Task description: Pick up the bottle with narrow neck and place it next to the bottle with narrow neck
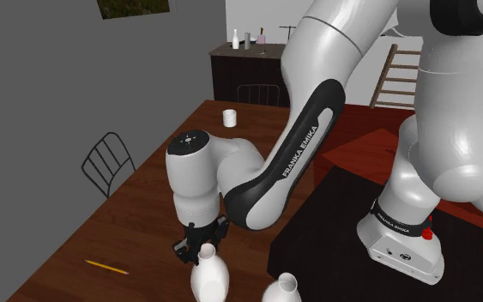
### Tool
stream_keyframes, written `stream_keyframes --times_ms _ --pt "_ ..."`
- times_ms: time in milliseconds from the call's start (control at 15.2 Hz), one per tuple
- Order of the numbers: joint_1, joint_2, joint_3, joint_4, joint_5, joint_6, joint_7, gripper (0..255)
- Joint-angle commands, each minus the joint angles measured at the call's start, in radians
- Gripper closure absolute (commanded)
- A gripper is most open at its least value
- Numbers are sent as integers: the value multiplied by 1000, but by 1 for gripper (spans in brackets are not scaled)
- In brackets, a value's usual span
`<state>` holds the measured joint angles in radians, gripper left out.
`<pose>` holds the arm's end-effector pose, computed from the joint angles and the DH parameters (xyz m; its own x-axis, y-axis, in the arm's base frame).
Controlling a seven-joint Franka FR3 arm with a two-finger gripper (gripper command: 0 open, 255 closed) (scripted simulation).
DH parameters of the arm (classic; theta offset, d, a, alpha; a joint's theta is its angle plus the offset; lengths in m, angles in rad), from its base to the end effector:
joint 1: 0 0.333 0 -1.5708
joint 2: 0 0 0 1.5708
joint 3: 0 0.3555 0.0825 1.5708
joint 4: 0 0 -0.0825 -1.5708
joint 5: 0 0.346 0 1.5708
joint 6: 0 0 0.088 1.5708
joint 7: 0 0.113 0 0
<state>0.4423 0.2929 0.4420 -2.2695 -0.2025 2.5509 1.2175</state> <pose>0.3369 0.4060 0.3056 0.9831 -0.1828 0.0022 -0.1827 -0.9828 -0.0271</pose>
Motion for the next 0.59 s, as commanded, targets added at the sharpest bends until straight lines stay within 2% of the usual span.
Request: stream_keyframes --times_ms 0,132,528 --pt "8 21 -10 -3 -19 23 13 255" --pt "19 52 -25 -1 -44 50 31 255" --pt "19 52 -25 -1 -43 50 31 255"
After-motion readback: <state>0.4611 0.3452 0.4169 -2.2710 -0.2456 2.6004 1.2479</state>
